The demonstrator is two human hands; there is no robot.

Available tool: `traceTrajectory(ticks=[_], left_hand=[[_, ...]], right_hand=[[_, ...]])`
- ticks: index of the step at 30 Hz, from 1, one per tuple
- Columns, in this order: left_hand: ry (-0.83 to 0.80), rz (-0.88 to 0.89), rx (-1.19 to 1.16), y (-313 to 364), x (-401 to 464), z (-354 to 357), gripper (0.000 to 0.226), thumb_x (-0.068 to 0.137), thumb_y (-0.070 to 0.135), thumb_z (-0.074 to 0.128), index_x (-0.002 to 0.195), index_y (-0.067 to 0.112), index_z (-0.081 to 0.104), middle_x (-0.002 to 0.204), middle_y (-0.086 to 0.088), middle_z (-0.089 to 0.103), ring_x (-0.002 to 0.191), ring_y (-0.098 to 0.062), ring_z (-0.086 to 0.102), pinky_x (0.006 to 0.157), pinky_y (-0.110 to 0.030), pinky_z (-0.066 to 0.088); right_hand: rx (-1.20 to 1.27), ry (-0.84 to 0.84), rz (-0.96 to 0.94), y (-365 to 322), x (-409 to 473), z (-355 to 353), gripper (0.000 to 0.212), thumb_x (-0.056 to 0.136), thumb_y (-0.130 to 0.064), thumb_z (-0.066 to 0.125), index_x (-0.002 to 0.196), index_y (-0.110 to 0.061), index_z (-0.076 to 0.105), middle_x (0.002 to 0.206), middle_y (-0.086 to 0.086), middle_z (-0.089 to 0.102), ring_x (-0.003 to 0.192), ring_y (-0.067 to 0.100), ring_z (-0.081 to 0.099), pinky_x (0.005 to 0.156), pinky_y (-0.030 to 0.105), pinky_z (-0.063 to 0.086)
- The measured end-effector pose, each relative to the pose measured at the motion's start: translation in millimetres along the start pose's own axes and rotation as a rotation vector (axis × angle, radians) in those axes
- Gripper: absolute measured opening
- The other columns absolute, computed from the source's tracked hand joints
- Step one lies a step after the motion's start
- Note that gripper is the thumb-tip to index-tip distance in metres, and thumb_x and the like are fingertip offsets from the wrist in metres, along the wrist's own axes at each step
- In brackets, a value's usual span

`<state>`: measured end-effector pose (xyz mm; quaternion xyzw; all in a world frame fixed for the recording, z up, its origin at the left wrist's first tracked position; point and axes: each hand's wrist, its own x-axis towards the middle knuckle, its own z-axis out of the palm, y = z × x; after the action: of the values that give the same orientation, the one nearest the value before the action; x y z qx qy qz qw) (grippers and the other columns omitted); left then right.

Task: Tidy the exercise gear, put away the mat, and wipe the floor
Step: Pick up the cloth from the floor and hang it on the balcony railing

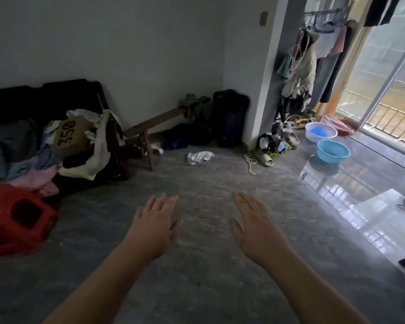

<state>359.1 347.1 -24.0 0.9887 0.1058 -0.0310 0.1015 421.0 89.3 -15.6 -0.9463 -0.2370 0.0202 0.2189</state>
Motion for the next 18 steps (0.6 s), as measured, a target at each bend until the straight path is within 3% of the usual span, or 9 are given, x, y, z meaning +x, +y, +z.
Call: traceTrajectory(ticks=[11, 18], left_hand=[[0.049, -0.134, -0.036, -73, 248, -9, 0.068, 0.099, 0.054, 0.036, 0.157, 0.03, 0.01, 0.166, -0.005, 0.013, 0.152, -0.028, 0.009, 0.121, -0.048, 0.018], [-0.038, -0.15, -0.088, -154, 467, -7, 0.069, 0.098, 0.054, 0.039, 0.156, 0.031, 0.011, 0.166, -0.005, 0.013, 0.152, -0.027, 0.01, 0.121, -0.05, 0.018]], right_hand=[[-0.047, -0.102, -0.136, 6, 296, 35, 0.063, 0.098, -0.04, 0.044, 0.154, -0.026, 0.018, 0.161, -0.002, 0.022, 0.148, 0.018, 0.014, 0.118, 0.041, 0.026], [-0.016, -0.146, -0.055, 7, 521, 77, 0.063, 0.097, -0.044, 0.042, 0.153, -0.028, 0.02, 0.161, -0.004, 0.023, 0.149, 0.015, 0.014, 0.116, 0.042, 0.03]])
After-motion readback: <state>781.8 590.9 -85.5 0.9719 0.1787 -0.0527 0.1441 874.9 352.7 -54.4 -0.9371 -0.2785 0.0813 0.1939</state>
